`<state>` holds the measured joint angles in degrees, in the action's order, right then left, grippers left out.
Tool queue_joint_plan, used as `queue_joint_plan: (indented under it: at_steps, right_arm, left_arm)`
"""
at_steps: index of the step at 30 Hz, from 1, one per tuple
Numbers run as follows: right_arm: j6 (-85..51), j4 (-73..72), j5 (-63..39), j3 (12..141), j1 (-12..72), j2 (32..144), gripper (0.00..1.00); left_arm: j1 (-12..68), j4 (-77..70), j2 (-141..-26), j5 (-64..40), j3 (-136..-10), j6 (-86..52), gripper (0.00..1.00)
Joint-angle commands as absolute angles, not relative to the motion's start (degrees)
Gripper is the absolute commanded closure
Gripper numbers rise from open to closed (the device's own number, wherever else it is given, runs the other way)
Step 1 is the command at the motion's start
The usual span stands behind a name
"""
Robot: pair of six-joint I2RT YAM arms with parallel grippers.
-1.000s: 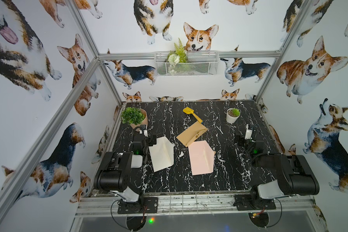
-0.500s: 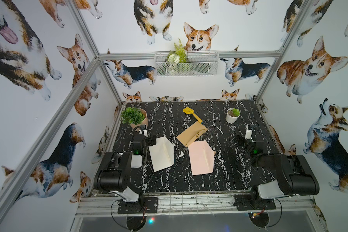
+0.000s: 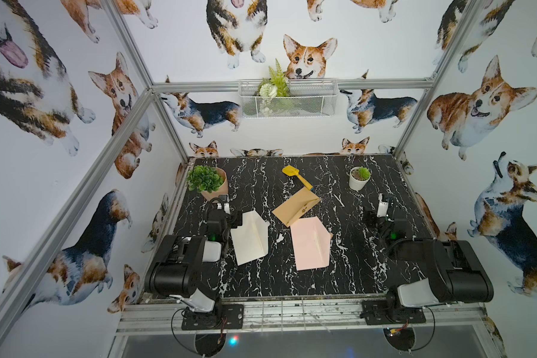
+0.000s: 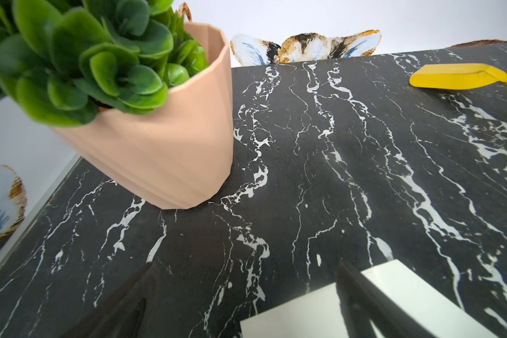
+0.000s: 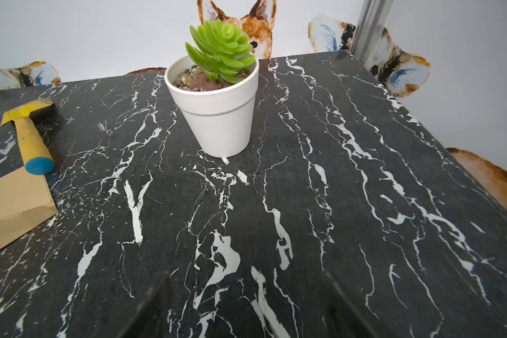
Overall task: Take the letter paper out of the envelope
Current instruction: Pick up the envelope from the center of the board.
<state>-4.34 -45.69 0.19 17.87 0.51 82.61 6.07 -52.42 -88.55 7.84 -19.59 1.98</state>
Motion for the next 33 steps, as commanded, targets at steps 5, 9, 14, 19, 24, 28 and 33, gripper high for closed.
queue_joint_plan:
  at_steps: [5, 9, 14, 19, 24, 28, 33]
  right_arm:
    - [-4.0, -47.4, 3.9, 18.1, 1.3, 81.6, 0.64]
    - [-3.9, -46.8, 3.8, 18.5, 1.3, 81.8, 0.8]
    - [-3.7, -46.4, 3.8, 18.8, 1.3, 82.2, 0.8]
    - [-3.6, -46.2, 3.9, 19.0, 1.3, 82.3, 0.42]
    - [-3.6, -46.2, 3.9, 19.0, 1.2, 82.3, 0.22]
    - [-3.4, -46.0, 3.8, 19.3, 1.3, 82.5, 0.0]
    - [-3.3, -45.9, 3.8, 19.3, 1.3, 82.4, 0.0]
  left_arm:
    - [7.1, -45.3, -78.8, 5.7, -20.3, 4.1, 0.28]
    - [8.1, -36.9, -76.6, 3.2, -23.5, 4.6, 0.59]
    - [10.3, -29.6, -74.9, 6.7, -26.9, 0.9, 1.0]
    - [21.1, -28.4, -70.6, 18.1, -26.0, 7.3, 1.0]
    - [30.8, -29.5, -66.6, 22.1, -24.5, 4.5, 0.96]
    - [34.3, -34.3, -67.0, 19.5, -21.9, 0.0, 0.93]
    - [35.3, -32.6, -66.8, 19.1, -23.5, -2.0, 0.93]
